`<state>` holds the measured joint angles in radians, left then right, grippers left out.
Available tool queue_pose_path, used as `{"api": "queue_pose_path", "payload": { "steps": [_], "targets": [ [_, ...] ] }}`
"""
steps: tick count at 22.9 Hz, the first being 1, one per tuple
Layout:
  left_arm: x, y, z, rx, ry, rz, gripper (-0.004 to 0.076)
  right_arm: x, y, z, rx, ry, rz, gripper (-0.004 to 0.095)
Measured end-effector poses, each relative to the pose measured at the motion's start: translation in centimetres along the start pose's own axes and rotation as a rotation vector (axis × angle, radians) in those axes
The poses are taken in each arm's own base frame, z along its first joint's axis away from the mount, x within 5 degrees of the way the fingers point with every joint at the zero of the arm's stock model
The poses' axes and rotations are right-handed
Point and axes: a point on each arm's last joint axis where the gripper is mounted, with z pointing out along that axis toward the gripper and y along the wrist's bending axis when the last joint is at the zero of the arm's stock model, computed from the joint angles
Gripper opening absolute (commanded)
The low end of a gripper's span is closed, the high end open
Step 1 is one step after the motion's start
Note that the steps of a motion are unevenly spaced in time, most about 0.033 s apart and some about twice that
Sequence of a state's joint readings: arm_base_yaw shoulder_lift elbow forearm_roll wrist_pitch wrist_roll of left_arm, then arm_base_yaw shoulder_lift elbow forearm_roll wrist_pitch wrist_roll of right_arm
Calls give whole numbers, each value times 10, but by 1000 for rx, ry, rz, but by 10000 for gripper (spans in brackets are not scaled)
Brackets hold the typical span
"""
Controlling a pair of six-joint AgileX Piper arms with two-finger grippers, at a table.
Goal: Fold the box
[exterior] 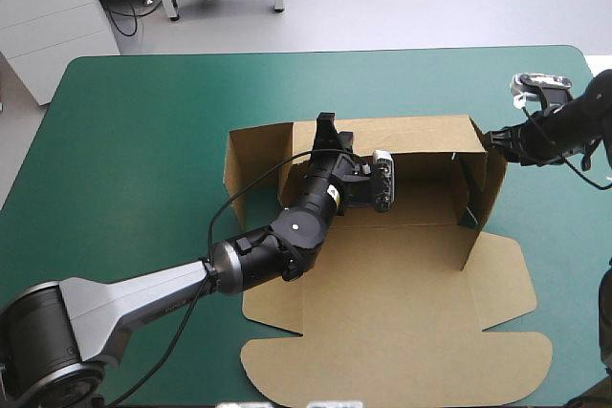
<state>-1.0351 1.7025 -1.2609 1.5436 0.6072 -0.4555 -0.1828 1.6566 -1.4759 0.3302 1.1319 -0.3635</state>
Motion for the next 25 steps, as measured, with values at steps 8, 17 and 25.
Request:
{"api": "queue_pose_path", "payload": {
  "steps": [8, 17, 25],
  "targets": [
    [0, 0, 0, -2, 5, 0, -32, 57, 21, 0, -67, -114, -151, 505],
    [0, 0, 0, -2, 3, -8, -32, 78, 32, -15, -66, -152, -312, 505],
    [0, 0, 0, -2, 3, -12, -32, 80, 40, -16, -142, -156, -422, 647]
  ]
}}
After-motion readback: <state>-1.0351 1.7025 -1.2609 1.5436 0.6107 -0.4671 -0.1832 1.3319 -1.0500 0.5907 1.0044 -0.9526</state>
